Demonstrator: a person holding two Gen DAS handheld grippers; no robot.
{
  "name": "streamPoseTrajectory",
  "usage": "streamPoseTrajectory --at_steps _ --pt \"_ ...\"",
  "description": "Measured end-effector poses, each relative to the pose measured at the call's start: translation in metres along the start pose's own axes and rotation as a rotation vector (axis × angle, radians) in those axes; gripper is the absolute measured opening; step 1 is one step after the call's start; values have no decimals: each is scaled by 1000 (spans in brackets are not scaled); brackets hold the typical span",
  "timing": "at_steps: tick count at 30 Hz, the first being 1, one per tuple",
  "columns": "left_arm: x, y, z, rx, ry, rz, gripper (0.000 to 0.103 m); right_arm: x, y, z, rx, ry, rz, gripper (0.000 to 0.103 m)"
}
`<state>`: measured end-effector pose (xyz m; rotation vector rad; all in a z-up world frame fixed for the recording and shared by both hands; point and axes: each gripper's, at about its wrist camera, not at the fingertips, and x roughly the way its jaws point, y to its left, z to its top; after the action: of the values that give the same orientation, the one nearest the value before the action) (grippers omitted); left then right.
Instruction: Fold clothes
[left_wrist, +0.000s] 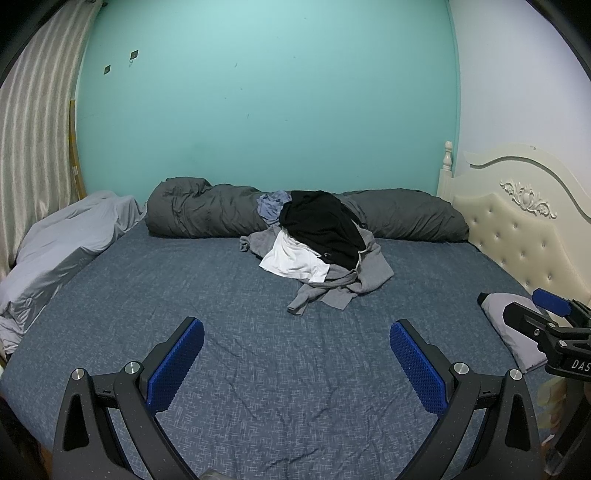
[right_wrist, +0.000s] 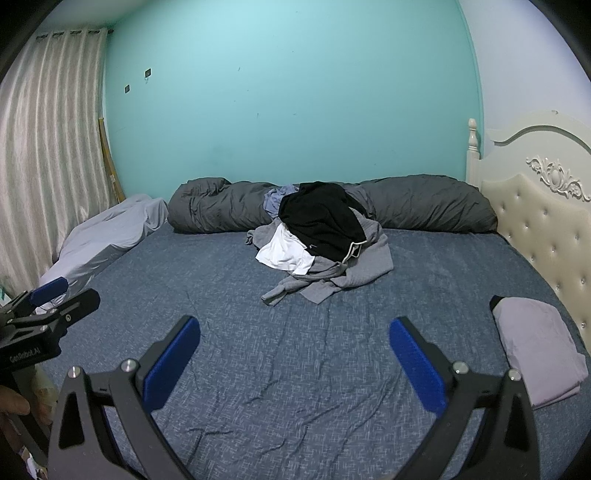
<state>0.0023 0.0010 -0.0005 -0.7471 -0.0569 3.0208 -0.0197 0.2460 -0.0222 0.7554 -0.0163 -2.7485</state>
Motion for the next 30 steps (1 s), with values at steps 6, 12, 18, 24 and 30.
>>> streamPoseTrajectory --at_steps 6,12,18,24,30 --pt "2 0 2 -3 1 -2 103 2 -1 -1 2 3 0 103" --pt "7 0 2 3 5 -26 103 4 -2 -2 3 8 0 103" --pt "19 4 -1 -12 -14 7 103 19 -11 -5 30 34 34 103" --pt "59 23 -14 -51 -4 55 103 61 -22 -11 56 98 52 103" --pt "127 46 -31 -105 21 117 103 142 -41 -18 77 200 35 103"
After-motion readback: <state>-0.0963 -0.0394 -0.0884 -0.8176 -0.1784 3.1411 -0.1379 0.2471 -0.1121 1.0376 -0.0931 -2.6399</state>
